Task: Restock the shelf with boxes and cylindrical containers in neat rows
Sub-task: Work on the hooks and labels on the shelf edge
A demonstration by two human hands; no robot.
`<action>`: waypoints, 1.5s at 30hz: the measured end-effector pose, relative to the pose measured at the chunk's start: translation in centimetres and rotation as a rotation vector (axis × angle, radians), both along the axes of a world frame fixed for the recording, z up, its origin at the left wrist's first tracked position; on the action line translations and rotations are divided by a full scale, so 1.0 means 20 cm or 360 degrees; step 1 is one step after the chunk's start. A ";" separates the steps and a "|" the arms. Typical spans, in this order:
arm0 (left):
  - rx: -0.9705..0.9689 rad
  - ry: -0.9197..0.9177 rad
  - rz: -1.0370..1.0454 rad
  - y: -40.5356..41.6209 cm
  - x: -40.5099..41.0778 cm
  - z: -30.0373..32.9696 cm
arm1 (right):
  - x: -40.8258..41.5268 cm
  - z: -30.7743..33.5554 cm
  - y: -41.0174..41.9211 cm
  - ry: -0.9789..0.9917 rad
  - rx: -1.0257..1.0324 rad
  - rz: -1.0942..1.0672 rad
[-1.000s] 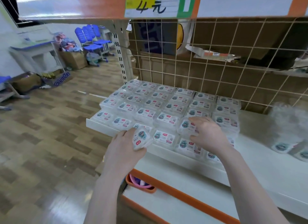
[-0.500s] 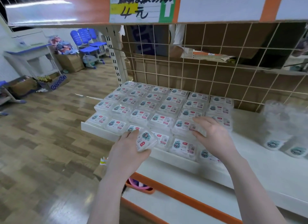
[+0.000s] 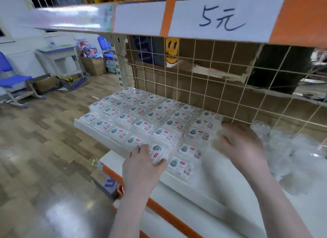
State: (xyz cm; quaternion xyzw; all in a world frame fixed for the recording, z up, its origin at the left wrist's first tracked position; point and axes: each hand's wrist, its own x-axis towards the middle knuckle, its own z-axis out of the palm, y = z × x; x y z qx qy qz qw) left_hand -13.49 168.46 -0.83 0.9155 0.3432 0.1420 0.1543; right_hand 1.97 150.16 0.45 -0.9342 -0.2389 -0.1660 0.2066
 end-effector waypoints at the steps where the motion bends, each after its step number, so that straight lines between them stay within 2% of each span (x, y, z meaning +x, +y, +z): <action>1: -0.0007 0.0009 0.0053 -0.06 0.02 -0.01 | 0.02 0.02 -0.03 0.0017 -0.0040 0.0031; 5: -0.0013 0.0065 0.0275 -0.28 0.10 -0.03 | 0.08 0.10 -0.15 0.0143 0.0034 0.0069; 10: 0.0010 0.0187 0.0400 -0.40 0.19 -0.04 | 0.11 0.14 -0.24 0.0196 0.0139 0.0199; 17: -0.0012 0.0238 0.0463 -0.46 0.30 -0.06 | 0.18 0.11 -0.31 0.0196 0.0080 0.0145; 21: 0.0013 0.0299 0.0370 -0.49 0.32 -0.07 | 0.20 0.09 -0.33 0.0180 0.0097 0.0125; 26: -0.0513 0.0192 0.0186 -0.43 0.26 -0.08 | 0.23 0.08 -0.33 0.0151 0.0121 0.0144; 30: -0.0621 0.0121 0.0082 -0.40 0.24 -0.06 | 0.24 0.07 -0.32 0.0139 0.0134 0.0148; 34: -0.0563 -0.0078 0.0078 -0.42 0.26 -0.08 | 0.25 0.06 -0.30 0.0145 0.0170 0.0183; 40: -0.0376 -0.0046 0.0101 -0.45 0.33 -0.10 | 0.27 0.05 -0.32 0.0132 0.0223 0.0159; 45: -0.0099 0.0089 0.0230 -0.47 0.39 -0.09 | 0.29 0.04 -0.35 0.0081 0.0216 0.0142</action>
